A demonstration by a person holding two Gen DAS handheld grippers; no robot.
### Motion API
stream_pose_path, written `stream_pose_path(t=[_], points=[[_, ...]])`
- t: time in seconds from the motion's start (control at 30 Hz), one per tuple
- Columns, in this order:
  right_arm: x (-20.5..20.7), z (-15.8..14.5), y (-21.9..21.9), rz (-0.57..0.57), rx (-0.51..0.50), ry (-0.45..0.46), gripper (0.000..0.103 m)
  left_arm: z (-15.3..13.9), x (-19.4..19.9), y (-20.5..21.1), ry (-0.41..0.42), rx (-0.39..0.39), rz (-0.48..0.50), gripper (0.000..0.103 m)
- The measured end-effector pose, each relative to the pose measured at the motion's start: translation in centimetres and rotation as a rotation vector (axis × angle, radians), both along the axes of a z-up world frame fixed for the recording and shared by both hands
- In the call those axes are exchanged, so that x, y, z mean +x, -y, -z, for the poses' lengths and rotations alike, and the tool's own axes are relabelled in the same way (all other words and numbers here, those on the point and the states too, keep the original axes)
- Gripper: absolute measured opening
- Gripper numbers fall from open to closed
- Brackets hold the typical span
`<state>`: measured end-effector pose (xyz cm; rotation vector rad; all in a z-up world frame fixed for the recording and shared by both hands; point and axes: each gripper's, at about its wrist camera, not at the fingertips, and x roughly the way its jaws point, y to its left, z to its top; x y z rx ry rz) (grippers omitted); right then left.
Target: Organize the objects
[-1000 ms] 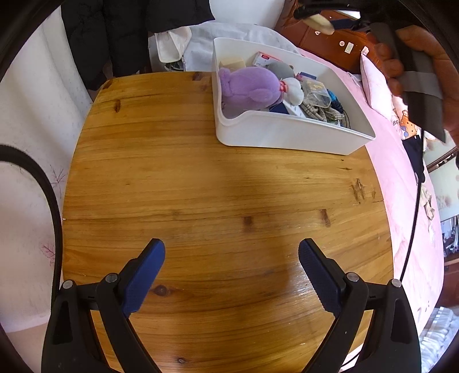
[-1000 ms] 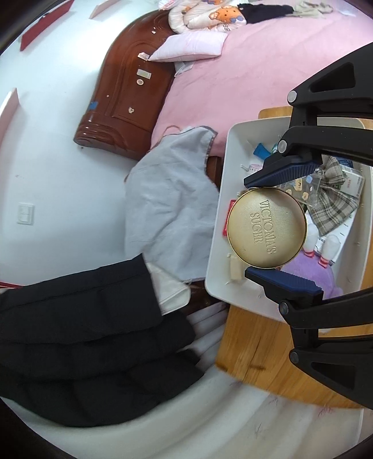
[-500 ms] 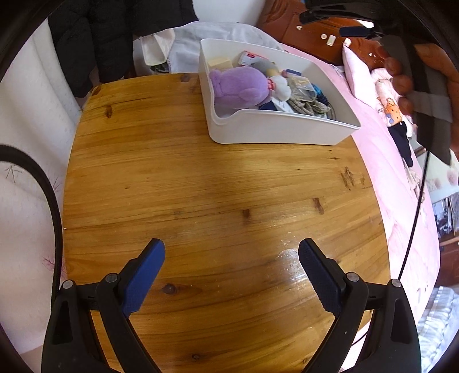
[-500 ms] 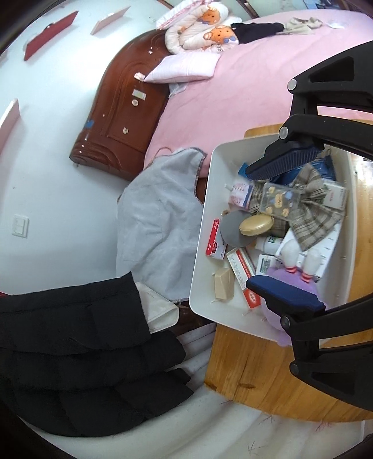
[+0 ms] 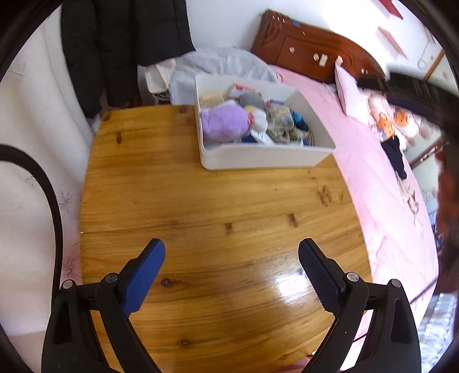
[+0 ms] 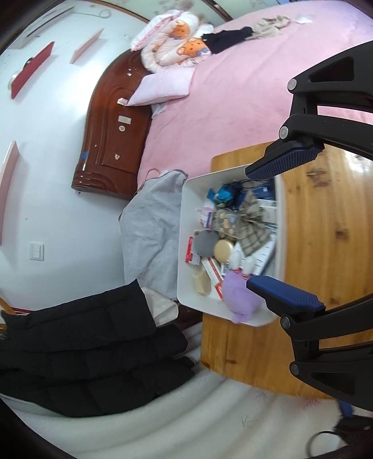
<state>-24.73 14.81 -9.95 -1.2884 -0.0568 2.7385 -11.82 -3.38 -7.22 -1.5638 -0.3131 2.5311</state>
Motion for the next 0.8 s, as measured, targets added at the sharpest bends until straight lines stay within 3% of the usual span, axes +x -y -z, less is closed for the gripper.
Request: stream_pose_path(t=[0.3,0.8], points=[[8.4,-1.2,-2.4,-0.009,-0.072,0.01,0.074,-4.9,3.2,-0.5,-0.079,-0.003,-0.191,0.095],[17.5,-0.7,-5.7,0.055,-0.148,0.053,0.075,-7.7,7.6,-4.8,-0.121,-0.076,-0.253,0.095]])
